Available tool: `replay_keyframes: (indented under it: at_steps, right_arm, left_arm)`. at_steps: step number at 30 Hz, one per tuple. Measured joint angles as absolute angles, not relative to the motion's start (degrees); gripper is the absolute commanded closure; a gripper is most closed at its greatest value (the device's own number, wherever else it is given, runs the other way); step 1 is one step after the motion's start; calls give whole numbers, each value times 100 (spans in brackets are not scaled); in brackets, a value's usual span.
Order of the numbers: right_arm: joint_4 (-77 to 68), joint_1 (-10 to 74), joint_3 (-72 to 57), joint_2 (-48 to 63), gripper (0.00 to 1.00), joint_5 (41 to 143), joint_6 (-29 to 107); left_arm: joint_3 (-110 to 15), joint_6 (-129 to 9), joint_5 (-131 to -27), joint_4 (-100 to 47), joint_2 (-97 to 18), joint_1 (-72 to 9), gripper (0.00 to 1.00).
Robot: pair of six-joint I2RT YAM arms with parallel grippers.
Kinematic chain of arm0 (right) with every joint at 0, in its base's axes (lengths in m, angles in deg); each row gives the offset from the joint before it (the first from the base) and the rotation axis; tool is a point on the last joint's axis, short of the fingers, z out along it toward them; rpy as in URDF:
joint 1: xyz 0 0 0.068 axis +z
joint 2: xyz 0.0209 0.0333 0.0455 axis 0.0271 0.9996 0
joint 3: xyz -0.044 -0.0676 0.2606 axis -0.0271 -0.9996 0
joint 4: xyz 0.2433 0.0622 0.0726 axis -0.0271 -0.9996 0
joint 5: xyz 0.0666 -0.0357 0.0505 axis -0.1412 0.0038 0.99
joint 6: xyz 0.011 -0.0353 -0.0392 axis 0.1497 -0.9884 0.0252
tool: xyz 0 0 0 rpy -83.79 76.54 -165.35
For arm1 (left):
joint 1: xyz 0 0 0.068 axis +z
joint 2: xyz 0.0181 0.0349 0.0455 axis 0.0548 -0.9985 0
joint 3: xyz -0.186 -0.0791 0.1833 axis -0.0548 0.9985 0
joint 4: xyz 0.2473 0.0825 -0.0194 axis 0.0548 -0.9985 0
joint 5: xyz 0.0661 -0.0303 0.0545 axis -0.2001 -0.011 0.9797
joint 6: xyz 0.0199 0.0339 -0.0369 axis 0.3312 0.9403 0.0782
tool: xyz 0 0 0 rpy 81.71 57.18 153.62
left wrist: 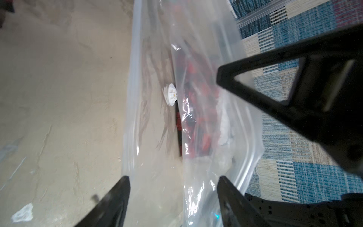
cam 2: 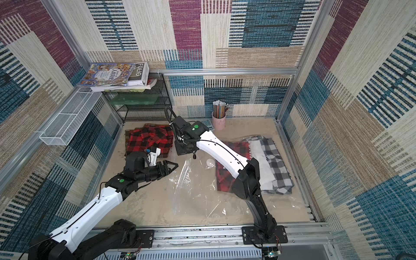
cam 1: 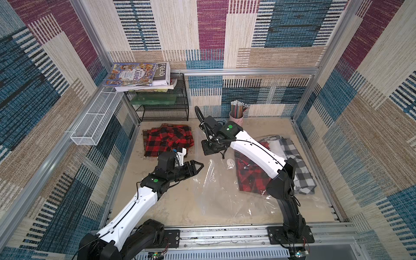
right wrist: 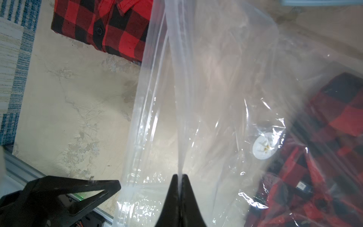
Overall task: Take the shirt out of the vacuum bag
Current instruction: Open the vacuum bag at the center of the board, then take out the shirt from the vacuum bag.
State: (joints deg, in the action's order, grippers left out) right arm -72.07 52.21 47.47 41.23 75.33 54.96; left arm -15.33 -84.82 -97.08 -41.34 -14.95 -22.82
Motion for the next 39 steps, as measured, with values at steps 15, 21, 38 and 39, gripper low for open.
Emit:
replay_keyframes:
  at_steps: [15,21,38,39]
  right_arm:
    - [-7170,5151,4749,4123,100,7699,5500]
    - [-7168,5151,4762,4078,100,7747,5535]
    - [-7080,5225,4769,3732,100,8195,5668]
    - [-7078,5230,4769,3713,100,8210,5673]
  left_arm:
    - [-2374,-7924,-10515,-4886,-1644,-2348,61]
    - [-2079,-8136,-10729,-4591,-2243,-2599,60]
    - [-2003,-8628,-10729,-3153,-3589,-3017,43]
    - [-1990,-8650,-10727,-3083,-3626,-3034,40]
